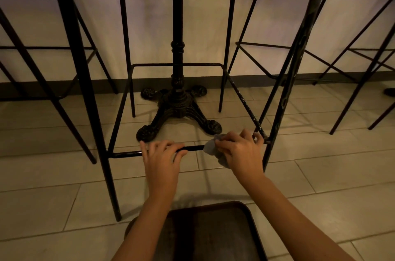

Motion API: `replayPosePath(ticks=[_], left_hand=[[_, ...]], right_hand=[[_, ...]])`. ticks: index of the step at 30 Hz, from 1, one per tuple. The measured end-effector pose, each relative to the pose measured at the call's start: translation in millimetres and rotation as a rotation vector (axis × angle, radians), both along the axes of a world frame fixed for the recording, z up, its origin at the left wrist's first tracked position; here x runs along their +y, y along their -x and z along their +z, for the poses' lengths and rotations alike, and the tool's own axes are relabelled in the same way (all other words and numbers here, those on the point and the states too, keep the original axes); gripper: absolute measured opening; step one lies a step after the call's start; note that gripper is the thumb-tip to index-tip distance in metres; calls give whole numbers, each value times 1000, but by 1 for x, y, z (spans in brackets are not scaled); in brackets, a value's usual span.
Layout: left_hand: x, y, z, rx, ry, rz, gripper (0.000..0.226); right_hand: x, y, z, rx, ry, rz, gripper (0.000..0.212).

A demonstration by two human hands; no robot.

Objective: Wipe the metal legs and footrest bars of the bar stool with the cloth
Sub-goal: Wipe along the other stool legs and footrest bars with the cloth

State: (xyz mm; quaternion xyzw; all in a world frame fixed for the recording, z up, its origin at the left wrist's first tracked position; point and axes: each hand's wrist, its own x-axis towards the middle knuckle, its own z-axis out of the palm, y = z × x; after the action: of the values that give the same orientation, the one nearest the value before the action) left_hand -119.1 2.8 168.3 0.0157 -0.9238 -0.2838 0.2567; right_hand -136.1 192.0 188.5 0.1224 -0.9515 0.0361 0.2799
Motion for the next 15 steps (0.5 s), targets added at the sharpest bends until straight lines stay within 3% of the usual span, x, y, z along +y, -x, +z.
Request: replayPosePath(ticks=[10,15], left_hand=[[35,10,-1,33,-65,-32,7],[36,10,-2,50,-60,-24,7]], right_hand=[[27,2,-9,55,111,-12,37],[12,-1,-5,68,25,-33,45]])
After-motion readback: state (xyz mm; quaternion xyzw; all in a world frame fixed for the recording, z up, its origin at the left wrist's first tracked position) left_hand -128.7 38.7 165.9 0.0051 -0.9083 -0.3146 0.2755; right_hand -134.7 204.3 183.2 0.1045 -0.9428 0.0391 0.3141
